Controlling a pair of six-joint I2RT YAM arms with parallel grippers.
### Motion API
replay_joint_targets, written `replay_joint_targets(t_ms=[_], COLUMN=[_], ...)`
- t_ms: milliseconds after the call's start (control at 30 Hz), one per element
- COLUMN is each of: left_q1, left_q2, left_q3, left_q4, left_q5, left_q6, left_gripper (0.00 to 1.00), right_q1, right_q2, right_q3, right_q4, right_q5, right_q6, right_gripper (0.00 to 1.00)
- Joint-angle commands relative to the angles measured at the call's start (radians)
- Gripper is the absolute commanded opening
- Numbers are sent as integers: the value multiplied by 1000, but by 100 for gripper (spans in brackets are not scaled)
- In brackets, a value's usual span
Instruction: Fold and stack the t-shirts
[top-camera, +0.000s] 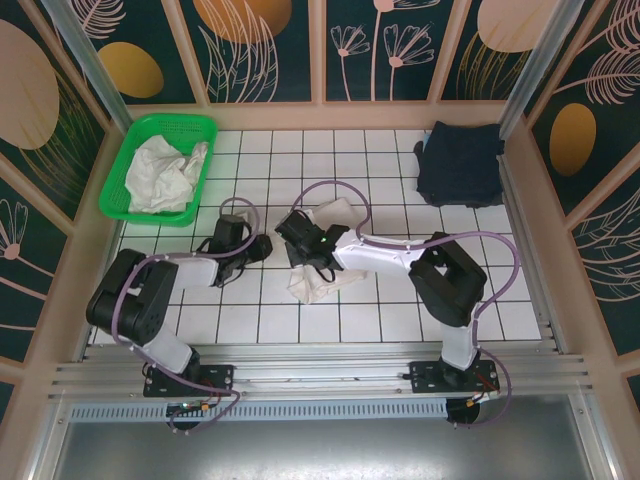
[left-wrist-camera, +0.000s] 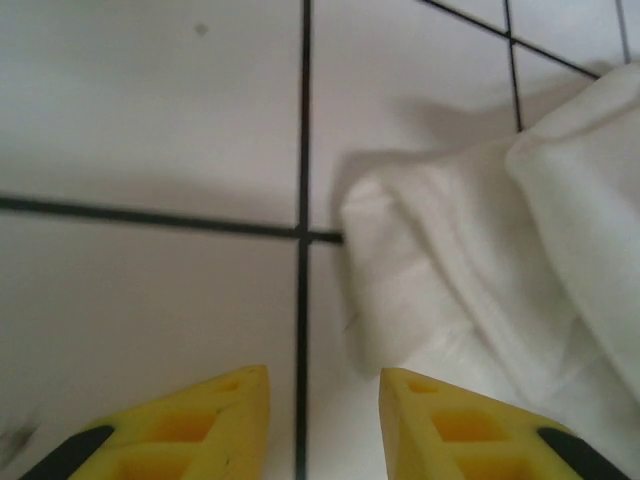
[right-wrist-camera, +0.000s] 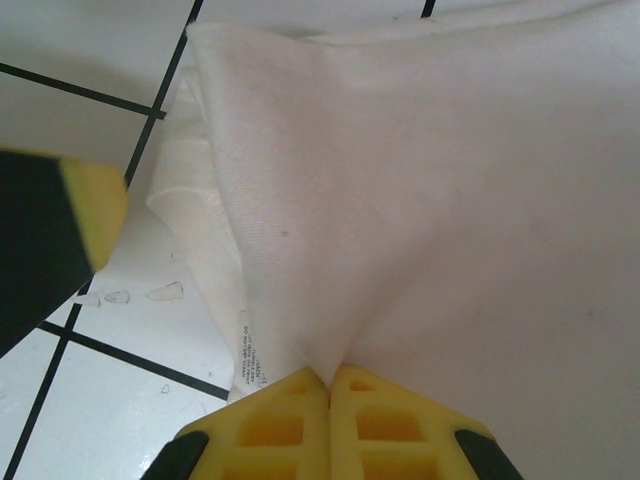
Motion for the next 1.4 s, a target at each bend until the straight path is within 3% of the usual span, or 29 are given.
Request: replay_joint_targets(t_ms=[0, 333, 600, 900, 1000, 1167, 1367], left_q1=[6, 6, 6, 6, 7, 10, 13], left_q2=[59, 149, 107, -25, -71, -147, -272], left_q3=[48, 54, 31, 4, -2, -12, -33], left_q4=[43, 108, 90, -21, -93, -214, -281], left_q5=[59, 107, 98, 12, -88, -230, -322], left_q6=[-10, -35, -31, -12, 8, 14, 15], left_gripper=[29, 16, 18, 40, 48, 48, 55], right_q1=[7, 34, 46, 55, 58, 80, 106], right_q2=[-28, -1, 98, 58, 3, 14, 171], right_q3=[52, 141, 119, 8, -52, -61, 77], right_q4=[-1, -104, -26, 100, 140, 90, -42], right_q5=[-24, -50, -109, -185, -182, -30, 58], right_q6=[8, 44, 90, 93, 86, 77, 31], right_gripper=[0, 0, 1, 29, 39, 59, 67])
